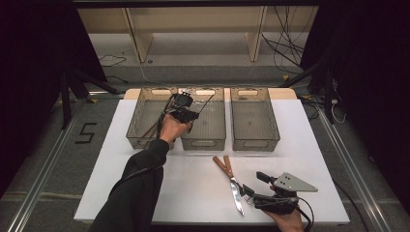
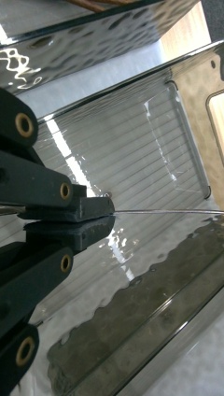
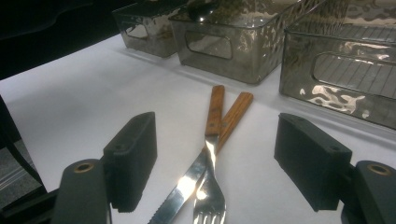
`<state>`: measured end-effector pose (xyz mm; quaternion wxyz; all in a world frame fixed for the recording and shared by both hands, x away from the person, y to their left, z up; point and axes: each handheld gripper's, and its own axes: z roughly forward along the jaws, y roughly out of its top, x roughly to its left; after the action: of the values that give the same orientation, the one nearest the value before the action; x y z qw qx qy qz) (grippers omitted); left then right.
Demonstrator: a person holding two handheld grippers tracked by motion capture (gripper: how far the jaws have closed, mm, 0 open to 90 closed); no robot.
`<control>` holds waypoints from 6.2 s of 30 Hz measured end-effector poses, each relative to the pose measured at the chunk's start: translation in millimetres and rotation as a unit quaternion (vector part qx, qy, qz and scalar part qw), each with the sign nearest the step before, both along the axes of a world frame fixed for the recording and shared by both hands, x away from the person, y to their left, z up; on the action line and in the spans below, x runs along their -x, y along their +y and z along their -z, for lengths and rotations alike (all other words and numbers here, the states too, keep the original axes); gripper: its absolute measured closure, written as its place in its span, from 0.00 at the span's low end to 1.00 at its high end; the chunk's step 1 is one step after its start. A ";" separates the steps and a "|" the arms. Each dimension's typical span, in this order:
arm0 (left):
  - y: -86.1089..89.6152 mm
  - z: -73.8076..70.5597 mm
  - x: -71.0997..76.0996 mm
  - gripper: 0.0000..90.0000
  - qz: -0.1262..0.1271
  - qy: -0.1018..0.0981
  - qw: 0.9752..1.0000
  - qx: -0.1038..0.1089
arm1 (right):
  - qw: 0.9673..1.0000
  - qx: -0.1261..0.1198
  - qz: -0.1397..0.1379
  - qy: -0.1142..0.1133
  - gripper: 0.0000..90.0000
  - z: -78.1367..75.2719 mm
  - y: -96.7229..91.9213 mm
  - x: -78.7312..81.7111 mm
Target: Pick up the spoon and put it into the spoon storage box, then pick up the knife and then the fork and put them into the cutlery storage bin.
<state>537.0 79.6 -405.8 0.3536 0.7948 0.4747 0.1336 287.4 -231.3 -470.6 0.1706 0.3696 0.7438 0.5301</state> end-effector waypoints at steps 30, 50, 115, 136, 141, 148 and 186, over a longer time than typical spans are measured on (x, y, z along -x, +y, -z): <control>29.2 -29.6 82.7 0.33 0.061 -0.021 0.993 0.098 | 1.000 0.000 0.001 0.002 0.34 0.0 1.3 -0.4; 66.9 -2.7 145.7 0.26 0.071 -0.076 0.987 0.121 | 1.000 0.003 0.000 0.012 0.34 2.3 4.7 -1.9; 104.8 71.3 222.5 0.19 0.072 -0.141 0.983 0.087 | 0.980 0.155 -0.007 0.122 0.59 3.6 53.2 -50.8; 104.4 72.2 223.8 0.19 0.074 -0.142 0.983 0.086 | 0.972 0.211 0.008 0.107 0.84 13.3 79.3 -59.9; 104.1 72.4 223.7 0.19 0.073 -0.142 0.983 0.086 | 0.972 0.211 0.014 0.105 0.86 11.3 79.5 -58.2; 104.2 72.5 223.6 0.19 0.073 -0.141 0.984 0.084 | 0.973 0.203 0.009 0.107 0.86 10.3 78.3 -58.2; 105.2 72.1 223.7 0.20 0.074 -0.142 0.983 0.084 | 0.964 0.217 -0.002 0.155 0.86 1.2 64.0 -64.4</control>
<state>313.3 184.7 -477.9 0.4919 0.7683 0.3688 0.1780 351.8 -167.3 -471.8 0.1281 0.3999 0.8592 0.2922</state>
